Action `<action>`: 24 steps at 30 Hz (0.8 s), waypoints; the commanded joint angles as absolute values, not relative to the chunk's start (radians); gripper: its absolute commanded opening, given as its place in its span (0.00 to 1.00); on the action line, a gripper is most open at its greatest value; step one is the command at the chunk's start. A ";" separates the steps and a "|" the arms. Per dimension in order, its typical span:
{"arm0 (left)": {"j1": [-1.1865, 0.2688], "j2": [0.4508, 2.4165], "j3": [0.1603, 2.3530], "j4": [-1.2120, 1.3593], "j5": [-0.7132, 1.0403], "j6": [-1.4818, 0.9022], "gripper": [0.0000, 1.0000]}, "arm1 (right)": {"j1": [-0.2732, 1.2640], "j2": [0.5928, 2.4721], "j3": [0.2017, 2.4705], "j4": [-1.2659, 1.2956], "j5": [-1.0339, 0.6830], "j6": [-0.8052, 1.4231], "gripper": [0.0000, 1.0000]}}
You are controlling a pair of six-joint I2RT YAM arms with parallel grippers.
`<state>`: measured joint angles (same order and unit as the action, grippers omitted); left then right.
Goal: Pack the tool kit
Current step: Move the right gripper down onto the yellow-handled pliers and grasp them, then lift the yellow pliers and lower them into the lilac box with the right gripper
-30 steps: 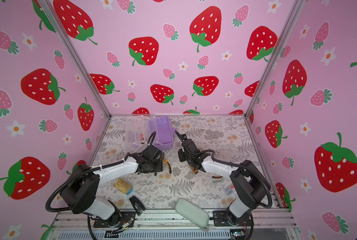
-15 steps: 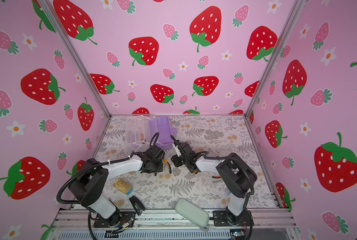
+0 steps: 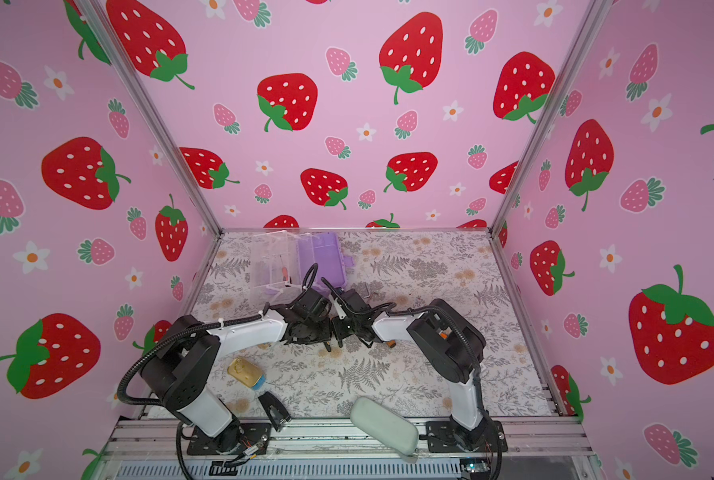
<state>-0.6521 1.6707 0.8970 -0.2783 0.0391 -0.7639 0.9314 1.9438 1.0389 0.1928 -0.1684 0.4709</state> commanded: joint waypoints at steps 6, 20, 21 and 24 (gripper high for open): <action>-0.665 1.634 0.888 -0.252 0.061 -0.783 0.40 | 0.944 1.907 1.021 0.173 -0.156 0.491 0.18; -0.659 1.162 0.953 -0.377 -0.132 -0.718 0.73 | 0.944 1.752 1.016 0.115 -0.045 0.423 0.00; -0.657 1.123 0.956 -0.386 -0.164 -0.710 0.75 | 0.944 1.742 1.028 0.104 -0.042 0.415 0.00; -0.643 1.040 0.957 -0.425 -0.248 -0.687 0.79 | 0.944 1.717 1.073 0.059 -0.038 0.391 0.00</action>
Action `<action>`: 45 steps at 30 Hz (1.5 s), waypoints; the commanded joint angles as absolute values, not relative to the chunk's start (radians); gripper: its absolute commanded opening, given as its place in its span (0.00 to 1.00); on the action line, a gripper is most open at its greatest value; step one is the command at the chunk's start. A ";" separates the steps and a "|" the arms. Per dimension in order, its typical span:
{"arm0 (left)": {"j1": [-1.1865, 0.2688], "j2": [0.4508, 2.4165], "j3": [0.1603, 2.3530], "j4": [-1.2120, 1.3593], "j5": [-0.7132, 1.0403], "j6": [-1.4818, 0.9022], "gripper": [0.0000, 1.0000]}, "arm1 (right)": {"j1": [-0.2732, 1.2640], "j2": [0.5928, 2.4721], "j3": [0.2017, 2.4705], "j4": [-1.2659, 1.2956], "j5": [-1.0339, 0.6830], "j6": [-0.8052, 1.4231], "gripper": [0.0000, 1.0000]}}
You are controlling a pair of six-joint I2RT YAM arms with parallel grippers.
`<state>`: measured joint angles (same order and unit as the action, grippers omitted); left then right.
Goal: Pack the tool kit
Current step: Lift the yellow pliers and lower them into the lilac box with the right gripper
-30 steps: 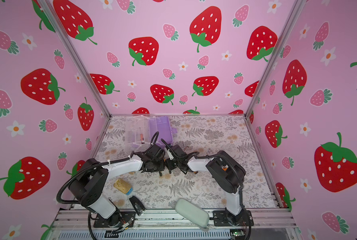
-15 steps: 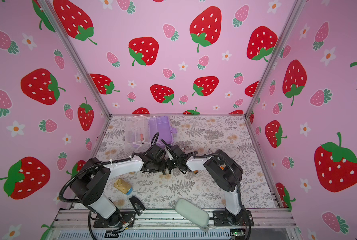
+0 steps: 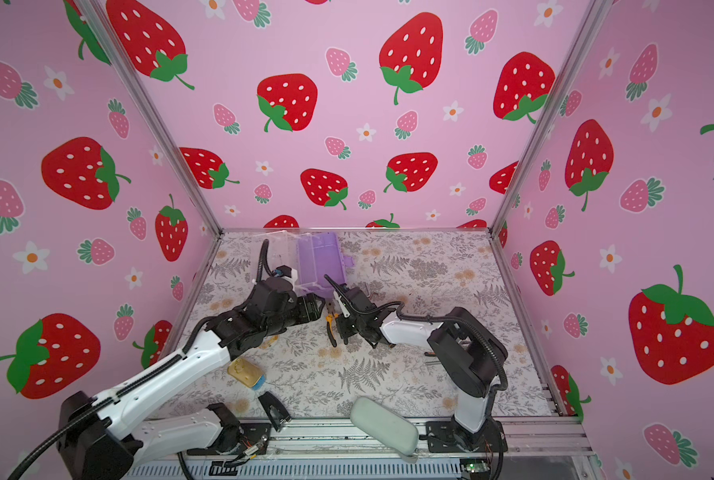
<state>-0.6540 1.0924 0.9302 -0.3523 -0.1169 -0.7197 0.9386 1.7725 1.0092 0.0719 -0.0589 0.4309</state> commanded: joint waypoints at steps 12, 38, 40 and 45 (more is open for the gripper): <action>-0.469 0.925 0.884 -0.502 -0.219 -0.698 0.82 | 0.916 1.730 1.339 -0.101 0.100 0.229 0.00; -0.343 0.925 0.803 -0.509 -0.140 -0.732 0.82 | 0.770 2.529 2.298 -0.350 -0.027 0.232 0.00; -0.338 0.929 0.798 -0.508 -0.134 -0.735 0.82 | 0.775 2.542 2.297 -0.343 -0.060 0.245 0.00; -0.332 0.938 0.789 -0.495 -0.115 -0.742 0.82 | 0.798 2.561 2.284 -0.336 -0.153 0.240 0.00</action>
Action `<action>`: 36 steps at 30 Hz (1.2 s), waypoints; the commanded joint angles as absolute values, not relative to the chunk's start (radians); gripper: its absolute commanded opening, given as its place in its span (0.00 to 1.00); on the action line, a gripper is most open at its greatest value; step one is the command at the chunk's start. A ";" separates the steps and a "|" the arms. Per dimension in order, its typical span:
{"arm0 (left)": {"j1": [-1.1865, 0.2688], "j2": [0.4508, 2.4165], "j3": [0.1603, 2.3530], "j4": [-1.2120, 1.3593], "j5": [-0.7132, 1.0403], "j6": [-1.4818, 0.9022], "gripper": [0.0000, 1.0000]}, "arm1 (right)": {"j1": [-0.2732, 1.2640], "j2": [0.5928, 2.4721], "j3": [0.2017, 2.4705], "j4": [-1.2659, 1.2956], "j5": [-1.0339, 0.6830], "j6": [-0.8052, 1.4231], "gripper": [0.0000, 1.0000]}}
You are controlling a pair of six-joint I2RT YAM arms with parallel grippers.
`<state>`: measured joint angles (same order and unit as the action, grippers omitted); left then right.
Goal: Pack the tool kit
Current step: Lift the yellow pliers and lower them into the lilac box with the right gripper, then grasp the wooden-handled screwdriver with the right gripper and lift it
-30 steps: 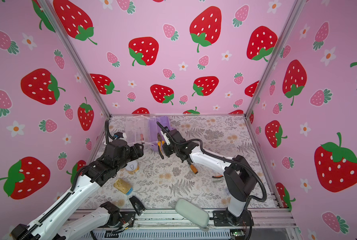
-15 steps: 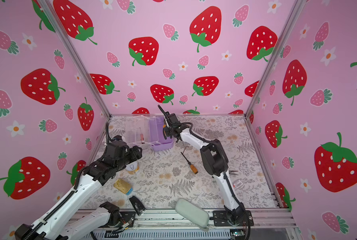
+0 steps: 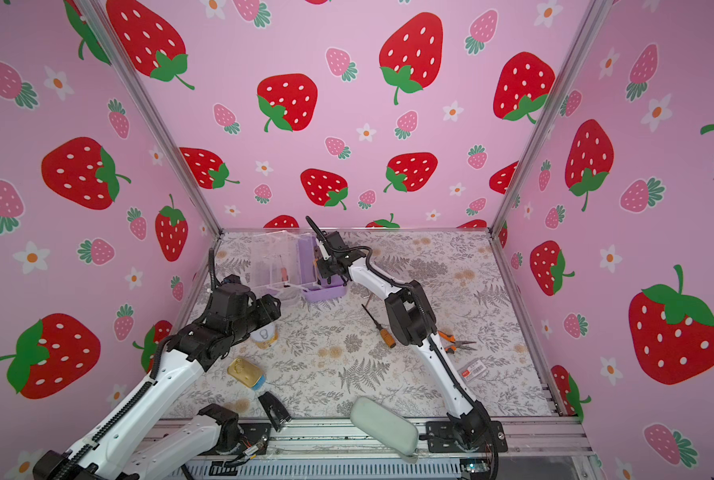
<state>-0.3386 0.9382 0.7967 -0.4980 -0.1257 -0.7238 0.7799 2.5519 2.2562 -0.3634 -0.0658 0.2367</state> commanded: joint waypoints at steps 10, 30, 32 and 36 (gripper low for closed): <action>-0.330 0.942 0.773 -0.494 -0.101 -0.753 0.81 | 0.804 2.569 2.270 -0.290 -0.240 0.274 0.17; -0.334 0.946 0.726 -0.442 -0.021 -0.762 0.80 | 0.803 2.171 1.965 -0.253 -0.022 0.210 0.29; -0.341 0.952 0.713 -0.420 -0.004 -0.761 0.81 | 0.803 2.056 1.821 -0.194 0.023 0.203 0.30; -0.384 0.987 0.709 -0.395 -0.001 -0.759 0.81 | 0.803 1.830 1.533 -0.143 0.137 0.194 0.36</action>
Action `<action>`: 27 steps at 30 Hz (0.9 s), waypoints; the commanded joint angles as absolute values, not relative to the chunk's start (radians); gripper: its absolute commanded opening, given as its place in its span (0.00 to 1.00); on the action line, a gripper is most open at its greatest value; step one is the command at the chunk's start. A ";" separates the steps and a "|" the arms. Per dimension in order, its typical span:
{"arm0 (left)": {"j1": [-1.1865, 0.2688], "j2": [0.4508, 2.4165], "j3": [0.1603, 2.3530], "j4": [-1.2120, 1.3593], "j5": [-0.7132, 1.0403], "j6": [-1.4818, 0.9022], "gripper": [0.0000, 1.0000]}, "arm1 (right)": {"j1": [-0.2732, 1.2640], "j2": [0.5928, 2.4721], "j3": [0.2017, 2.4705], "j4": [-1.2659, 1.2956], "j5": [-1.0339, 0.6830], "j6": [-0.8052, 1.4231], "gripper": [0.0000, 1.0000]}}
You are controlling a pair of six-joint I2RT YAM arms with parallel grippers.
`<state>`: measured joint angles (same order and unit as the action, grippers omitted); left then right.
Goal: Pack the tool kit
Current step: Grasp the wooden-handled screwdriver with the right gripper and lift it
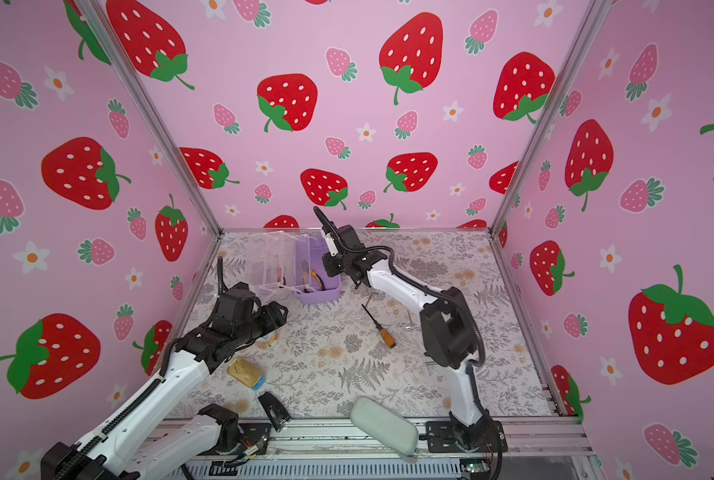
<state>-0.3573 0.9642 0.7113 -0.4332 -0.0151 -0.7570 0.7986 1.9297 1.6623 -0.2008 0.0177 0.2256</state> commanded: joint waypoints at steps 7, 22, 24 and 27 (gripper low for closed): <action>-0.411 1.065 0.751 -0.382 0.000 -0.747 0.80 | 0.802 1.627 1.180 -0.202 0.217 0.217 0.65; -0.407 1.028 0.850 -0.449 -0.159 -0.695 0.81 | 0.798 1.672 0.904 -0.174 0.175 0.306 0.65; -0.405 1.029 0.846 -0.445 -0.160 -0.697 0.81 | 0.797 1.696 0.904 -0.174 0.156 0.307 0.61; -0.405 1.048 0.854 -0.446 -0.155 -0.698 0.81 | 0.794 1.723 0.901 -0.170 0.123 0.307 0.54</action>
<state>-0.4088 1.0389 0.8181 -0.4267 -0.1238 -0.7036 0.7975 1.7008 0.9180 -0.1761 0.1574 0.2955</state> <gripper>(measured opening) 0.808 0.546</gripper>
